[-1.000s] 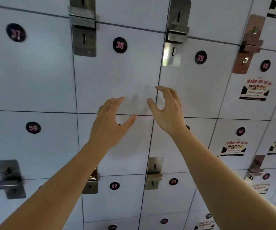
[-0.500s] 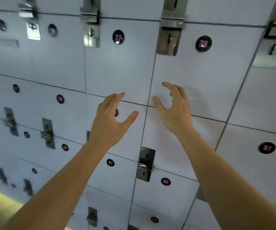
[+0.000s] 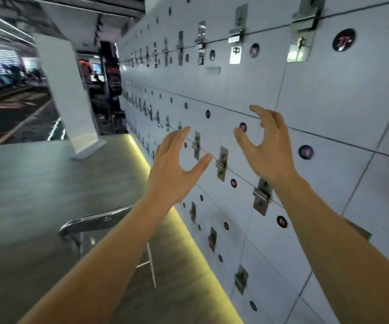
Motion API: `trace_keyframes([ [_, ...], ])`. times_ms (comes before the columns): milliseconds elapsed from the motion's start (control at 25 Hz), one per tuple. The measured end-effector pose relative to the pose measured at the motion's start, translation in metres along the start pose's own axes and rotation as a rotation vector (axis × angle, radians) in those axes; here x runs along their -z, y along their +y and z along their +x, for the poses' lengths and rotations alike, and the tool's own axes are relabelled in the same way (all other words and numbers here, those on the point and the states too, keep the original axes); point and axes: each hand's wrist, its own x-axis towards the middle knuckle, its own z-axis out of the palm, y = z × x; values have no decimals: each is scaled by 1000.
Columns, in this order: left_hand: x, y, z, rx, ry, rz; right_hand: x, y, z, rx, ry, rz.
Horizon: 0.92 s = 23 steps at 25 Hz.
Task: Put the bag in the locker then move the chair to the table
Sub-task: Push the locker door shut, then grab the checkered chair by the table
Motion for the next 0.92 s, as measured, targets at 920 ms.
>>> trace_keyframes([
  [920, 237, -261, -211, 915, 510, 369, -400, -186, -155, 186, -736, 506],
])
